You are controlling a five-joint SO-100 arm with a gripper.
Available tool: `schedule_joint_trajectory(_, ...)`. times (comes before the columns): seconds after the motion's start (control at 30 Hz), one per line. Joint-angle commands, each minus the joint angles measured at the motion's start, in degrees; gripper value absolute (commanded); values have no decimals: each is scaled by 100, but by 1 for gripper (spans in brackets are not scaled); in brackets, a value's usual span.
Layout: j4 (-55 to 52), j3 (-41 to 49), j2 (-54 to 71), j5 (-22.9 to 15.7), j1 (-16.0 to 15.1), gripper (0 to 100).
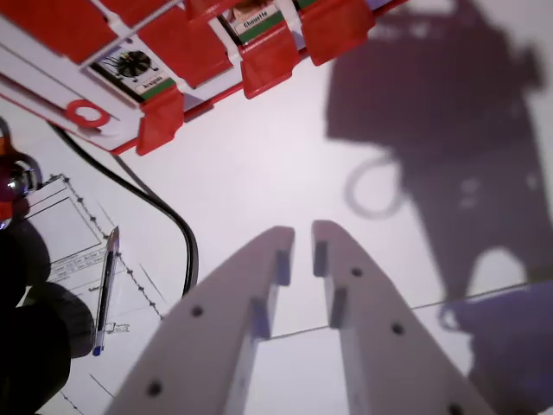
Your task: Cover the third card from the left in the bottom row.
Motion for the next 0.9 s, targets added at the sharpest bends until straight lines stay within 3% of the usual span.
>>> schedule_joint_trajectory(0.0,26,-756,-229,79,-53,2)
schedule_joint_trajectory(0.87,-422,-2074,-2320,536,-167,2)
